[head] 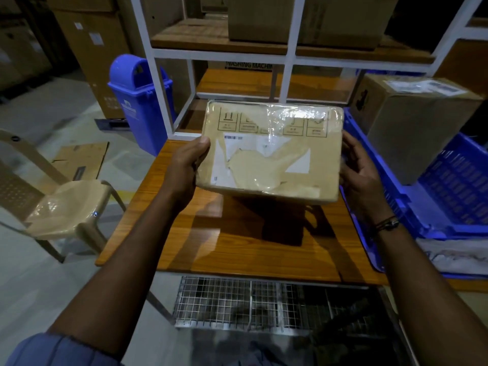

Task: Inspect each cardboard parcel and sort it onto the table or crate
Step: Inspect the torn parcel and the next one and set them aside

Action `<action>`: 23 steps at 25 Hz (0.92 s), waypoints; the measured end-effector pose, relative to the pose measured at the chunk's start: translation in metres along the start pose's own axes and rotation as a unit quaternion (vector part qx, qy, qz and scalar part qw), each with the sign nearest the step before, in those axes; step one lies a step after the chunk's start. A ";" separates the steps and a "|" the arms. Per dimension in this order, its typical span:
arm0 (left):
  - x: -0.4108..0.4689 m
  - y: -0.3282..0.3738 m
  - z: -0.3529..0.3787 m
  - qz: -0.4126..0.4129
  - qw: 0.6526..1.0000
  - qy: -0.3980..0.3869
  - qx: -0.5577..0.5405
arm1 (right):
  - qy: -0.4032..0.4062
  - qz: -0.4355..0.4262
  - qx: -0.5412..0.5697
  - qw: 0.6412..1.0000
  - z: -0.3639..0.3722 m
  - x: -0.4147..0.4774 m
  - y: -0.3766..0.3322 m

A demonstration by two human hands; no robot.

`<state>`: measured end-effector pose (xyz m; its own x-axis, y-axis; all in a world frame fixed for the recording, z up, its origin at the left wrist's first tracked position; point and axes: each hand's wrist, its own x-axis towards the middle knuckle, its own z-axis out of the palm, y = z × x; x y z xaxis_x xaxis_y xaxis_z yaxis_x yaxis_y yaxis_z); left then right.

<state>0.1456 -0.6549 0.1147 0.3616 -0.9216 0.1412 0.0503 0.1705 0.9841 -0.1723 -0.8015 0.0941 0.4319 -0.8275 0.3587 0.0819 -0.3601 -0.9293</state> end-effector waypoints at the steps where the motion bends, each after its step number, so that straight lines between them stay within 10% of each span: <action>1: 0.001 -0.004 -0.004 -0.014 1.000 0.007 -0.009 | -0.027 -0.009 -0.056 0.998 -0.006 0.001 -0.004; 8: 0.015 -0.025 -0.011 -0.021 0.989 0.038 0.144 | -0.301 0.024 -0.310 0.901 0.010 0.009 -0.036; 18: 0.019 -0.053 0.012 -0.129 0.971 0.038 0.199 | -0.258 -0.035 -0.631 0.730 0.111 -0.023 -0.005; 23: 0.022 -0.066 0.032 -0.106 0.829 -0.021 0.548 | -0.194 -0.032 -0.684 0.702 0.140 -0.025 0.008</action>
<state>0.1204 -0.6975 0.0559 0.4188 -0.9056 -0.0670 -0.7765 -0.3954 0.4906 -0.0568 -0.7239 0.0656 0.7003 -0.7071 0.0978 -0.7132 -0.6875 0.1368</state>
